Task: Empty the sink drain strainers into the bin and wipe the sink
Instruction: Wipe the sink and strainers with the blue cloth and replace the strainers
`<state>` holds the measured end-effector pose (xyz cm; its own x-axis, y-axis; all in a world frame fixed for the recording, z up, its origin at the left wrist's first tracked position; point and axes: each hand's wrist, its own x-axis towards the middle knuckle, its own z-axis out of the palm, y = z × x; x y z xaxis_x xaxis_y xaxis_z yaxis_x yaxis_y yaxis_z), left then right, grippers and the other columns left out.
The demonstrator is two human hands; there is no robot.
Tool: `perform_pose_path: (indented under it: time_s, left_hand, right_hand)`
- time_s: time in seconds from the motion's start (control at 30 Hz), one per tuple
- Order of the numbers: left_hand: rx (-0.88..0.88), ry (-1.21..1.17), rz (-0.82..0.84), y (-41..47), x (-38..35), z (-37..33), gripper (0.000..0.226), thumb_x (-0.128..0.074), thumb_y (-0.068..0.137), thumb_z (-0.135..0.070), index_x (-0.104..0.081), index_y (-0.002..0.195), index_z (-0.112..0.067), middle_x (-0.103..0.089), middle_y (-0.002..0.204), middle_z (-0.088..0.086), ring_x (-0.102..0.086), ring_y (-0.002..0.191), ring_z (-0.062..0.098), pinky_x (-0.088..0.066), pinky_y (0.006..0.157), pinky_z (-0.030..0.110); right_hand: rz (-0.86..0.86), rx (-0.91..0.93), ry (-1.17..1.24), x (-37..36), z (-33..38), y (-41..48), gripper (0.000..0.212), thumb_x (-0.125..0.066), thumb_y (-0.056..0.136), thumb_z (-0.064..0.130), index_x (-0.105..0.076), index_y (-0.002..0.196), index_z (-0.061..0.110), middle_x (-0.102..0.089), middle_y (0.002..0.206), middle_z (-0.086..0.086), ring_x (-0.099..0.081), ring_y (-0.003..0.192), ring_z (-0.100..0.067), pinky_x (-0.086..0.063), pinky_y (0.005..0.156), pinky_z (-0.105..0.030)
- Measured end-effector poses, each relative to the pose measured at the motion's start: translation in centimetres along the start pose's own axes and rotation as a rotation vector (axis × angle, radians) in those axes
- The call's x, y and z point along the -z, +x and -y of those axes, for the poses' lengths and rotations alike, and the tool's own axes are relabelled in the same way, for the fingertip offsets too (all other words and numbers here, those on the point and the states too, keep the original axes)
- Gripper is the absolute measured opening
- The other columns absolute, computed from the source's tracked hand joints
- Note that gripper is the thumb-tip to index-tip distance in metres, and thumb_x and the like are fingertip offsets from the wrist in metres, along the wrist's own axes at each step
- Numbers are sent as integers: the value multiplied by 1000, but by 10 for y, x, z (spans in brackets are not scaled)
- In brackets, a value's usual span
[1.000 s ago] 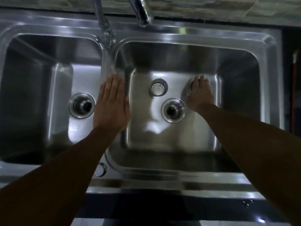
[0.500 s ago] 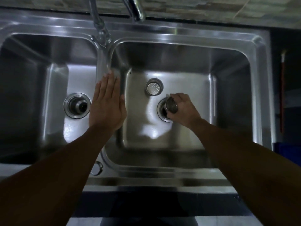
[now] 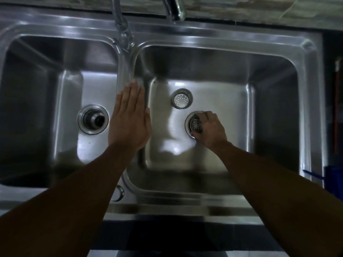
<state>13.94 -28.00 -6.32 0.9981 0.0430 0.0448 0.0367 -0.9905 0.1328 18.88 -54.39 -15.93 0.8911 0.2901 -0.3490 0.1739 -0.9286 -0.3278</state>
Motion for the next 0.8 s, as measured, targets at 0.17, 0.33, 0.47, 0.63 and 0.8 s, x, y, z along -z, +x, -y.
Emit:
perform_pose_path:
  time_s: [0.17,0.33,0.47,0.63,0.8]
  left_hand:
    - [4,-3,24,0,-1,1,58,-27,106,-30,-23,158,-5,-18,166,17,-13,156,29,-15,127,46]
    - [16,-28,47,-1,4,-2,57,-27,106,-26,-22,158,-3,-17,167,17,-12,156,29,-13,127,45]
    - [31,-55,72,-2,9,-3,56,-26,107,-25,-18,159,-3,-13,168,16,-8,157,27,-12,127,44]
    - [38,-84,88,-2,9,-3,57,-25,108,-27,-13,160,-4,-8,168,15,-3,157,25,-6,129,42]
    - [35,-91,83,-1,4,0,58,-23,108,-28,-12,159,-4,-7,168,15,-3,157,26,-6,129,41]
  right_hand:
    - [-28,-17,28,-2,3,0,75,-84,72,40,-53,136,19,-53,131,-8,-50,119,-29,-46,96,-38]
    - [-177,17,134,3,19,2,61,-78,77,38,-57,130,18,-57,123,-8,-54,111,-29,-52,90,-40]
    - [-268,43,141,14,41,19,68,-76,78,46,-50,135,17,-53,128,-5,-52,113,-25,-51,91,-35]
    - [-177,44,120,18,65,46,93,-75,80,45,-29,154,14,-27,162,-8,-26,149,-27,-29,118,-35]
    - [-118,45,104,18,74,64,93,-74,85,38,-25,157,6,-27,163,-12,-24,151,-29,-25,124,-37]
